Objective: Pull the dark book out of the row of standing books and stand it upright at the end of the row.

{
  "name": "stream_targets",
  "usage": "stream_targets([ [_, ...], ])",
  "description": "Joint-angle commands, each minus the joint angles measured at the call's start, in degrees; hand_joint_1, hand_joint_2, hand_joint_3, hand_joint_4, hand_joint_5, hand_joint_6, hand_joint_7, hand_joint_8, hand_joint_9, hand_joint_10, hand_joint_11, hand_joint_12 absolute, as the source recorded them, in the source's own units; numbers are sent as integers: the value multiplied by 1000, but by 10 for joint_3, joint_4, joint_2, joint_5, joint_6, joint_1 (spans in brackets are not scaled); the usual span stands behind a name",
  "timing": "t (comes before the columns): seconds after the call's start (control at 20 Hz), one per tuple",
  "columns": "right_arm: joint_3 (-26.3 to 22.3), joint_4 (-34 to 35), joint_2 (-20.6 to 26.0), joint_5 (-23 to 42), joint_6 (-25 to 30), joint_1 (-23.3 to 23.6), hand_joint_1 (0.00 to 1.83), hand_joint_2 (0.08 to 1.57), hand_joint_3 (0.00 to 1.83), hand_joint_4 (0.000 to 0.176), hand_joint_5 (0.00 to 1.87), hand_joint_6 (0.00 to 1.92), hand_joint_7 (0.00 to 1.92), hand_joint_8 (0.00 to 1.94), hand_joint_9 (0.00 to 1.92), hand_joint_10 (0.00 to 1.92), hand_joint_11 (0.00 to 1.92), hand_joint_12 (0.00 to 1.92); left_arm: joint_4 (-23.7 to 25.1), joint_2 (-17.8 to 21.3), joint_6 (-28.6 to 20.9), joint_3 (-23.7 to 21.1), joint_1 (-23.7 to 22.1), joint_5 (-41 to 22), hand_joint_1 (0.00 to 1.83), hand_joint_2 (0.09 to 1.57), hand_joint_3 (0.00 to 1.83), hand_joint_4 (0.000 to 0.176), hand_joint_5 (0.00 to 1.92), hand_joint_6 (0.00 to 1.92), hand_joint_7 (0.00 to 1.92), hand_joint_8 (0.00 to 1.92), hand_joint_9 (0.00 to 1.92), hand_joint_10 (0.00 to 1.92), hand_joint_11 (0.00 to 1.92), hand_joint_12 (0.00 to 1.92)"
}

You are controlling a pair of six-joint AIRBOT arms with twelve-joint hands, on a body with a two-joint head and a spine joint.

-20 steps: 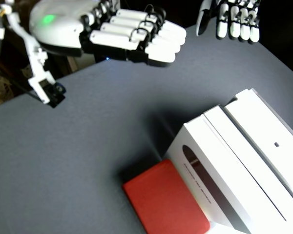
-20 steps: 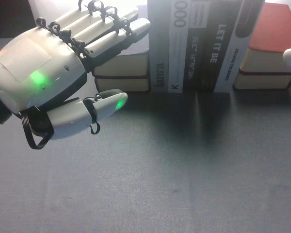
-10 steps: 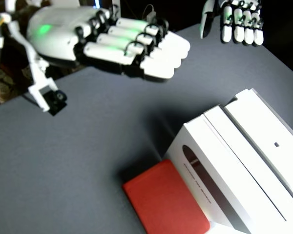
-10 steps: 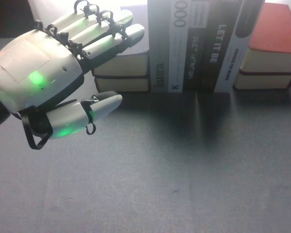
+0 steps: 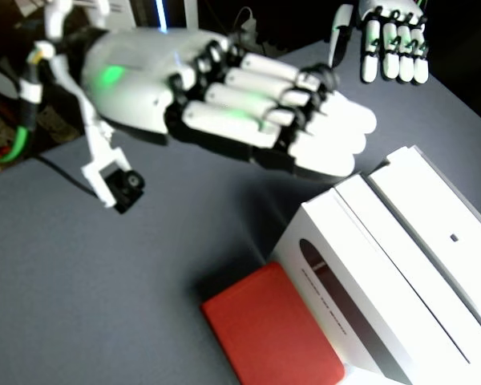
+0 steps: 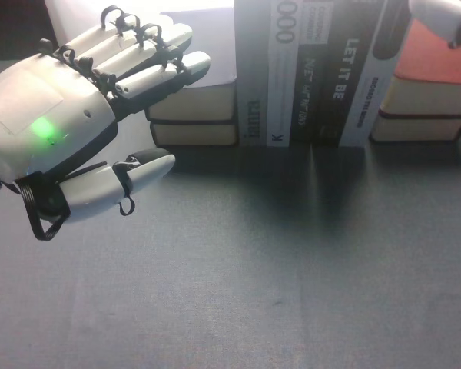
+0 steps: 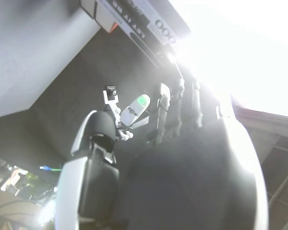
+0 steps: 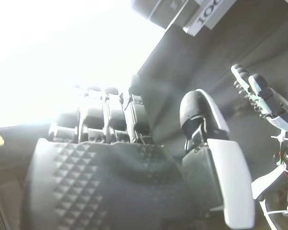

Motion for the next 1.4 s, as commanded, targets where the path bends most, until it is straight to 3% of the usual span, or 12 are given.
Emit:
stream_targets([
  [0.0,4,-3,-4,62,-4,15,218,1341,0,0,249,324,0,0,0,0,0,0,-4,0,1,-5,-6,-73,407,1421,2,0,202,11,43,1,7,1,0,0],
  [0.4,32,2,-38,5,-17,48,270,1307,0,0,334,377,0,0,0,0,0,0,-4,-1,1,-4,-5,-75,363,1437,1,0,199,4,30,3,2,1,0,0],
  [0.5,33,2,-41,0,-17,48,336,1282,0,0,391,406,0,0,0,0,0,0,-5,-1,1,-4,-5,-75,273,1457,9,0,178,7,34,3,7,3,0,0],
  [0.9,23,-6,-44,-7,-20,47,277,1275,0,0,480,545,50,20,0,0,0,0,-9,-1,1,-5,1,-80,294,1448,1,0,166,1,14,1,0,0,0,0],
  [1.05,8,-21,-42,3,-20,45,240,1278,0,0,412,881,69,11,0,0,0,0,-14,1,1,-6,7,-85,328,1440,0,0,168,5,6,2,0,0,0,0],
  [1.35,-26,-45,-20,47,0,13,288,1279,0,0,465,1048,97,12,0,0,0,0,-22,3,4,-8,15,-91,350,1429,0,0,182,8,5,2,0,0,0,0],
])
